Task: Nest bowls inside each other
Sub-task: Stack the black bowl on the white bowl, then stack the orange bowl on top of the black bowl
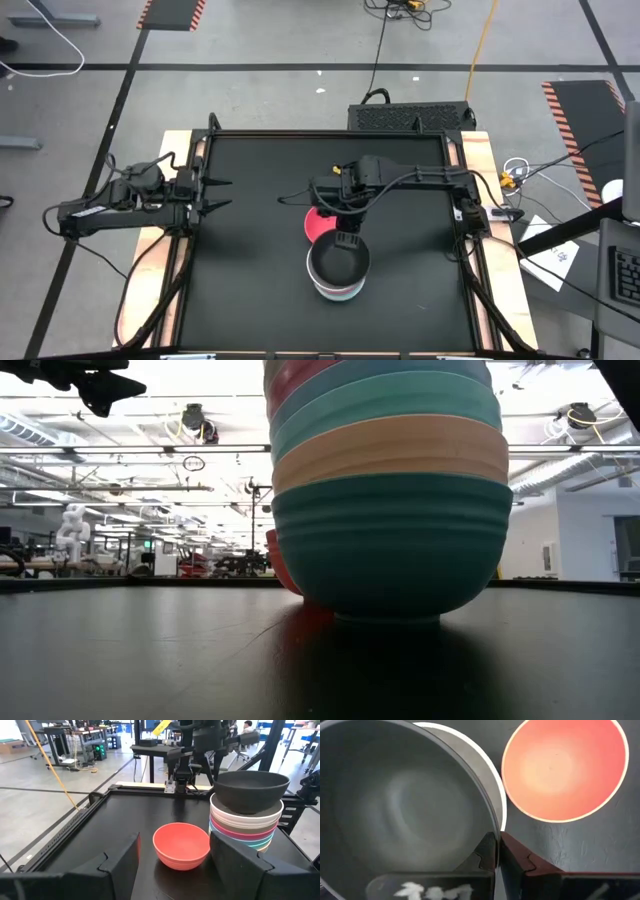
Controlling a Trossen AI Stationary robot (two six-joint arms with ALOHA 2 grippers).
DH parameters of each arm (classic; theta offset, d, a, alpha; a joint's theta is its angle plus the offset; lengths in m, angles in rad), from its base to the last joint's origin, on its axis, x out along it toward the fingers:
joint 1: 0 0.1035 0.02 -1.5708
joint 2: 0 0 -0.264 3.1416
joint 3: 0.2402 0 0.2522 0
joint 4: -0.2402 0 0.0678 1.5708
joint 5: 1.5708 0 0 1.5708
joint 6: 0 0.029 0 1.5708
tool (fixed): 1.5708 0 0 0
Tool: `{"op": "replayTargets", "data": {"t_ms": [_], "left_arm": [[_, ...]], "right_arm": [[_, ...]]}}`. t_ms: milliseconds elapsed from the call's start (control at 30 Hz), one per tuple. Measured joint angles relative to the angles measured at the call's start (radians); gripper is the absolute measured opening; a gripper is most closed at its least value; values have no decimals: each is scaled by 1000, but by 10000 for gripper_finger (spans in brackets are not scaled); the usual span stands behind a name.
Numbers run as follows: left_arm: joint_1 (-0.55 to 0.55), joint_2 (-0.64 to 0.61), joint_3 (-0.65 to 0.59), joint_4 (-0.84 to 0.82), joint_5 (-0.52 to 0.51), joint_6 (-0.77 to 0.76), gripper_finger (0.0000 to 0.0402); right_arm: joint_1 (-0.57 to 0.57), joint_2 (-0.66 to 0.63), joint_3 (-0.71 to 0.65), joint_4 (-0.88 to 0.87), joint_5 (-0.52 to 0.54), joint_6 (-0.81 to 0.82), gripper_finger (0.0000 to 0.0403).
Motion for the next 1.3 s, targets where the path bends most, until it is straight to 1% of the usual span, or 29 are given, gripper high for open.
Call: {"op": "replayTargets", "data": {"t_ms": [133, 333, 600, 700, 800, 900, 1167, 1300], "left_arm": [[0, 0, 0, 0, 0, 0, 243], [0, 0, 0, 2, 8, 0, 243], [0, 0, 0, 0, 8, -1, 243], [0, 0, 0, 0, 8, -2, 243], [0, 0, 0, 0, 9, -2, 243], [0, 0, 0, -2, 9, -2, 243], [0, 0, 0, -5, 9, -4, 243], [0, 0, 0, -5, 9, -4, 243]], "right_arm": [[-6, 20, 0, 0, 2, -3, 0], [-11, 83, -1, 2, -1, -24, 0], [-24, 85, -1, -1, 12, -35, 0], [-25, 77, -1, 2, 25, -35, 9], [-29, 76, 0, -1, 27, -39, 28], [-38, 77, 0, 11, 27, -60, 55], [-48, 47, 0, 107, 29, -45, 165], [-66, 8, 0, 126, 53, -30, 207]]}}
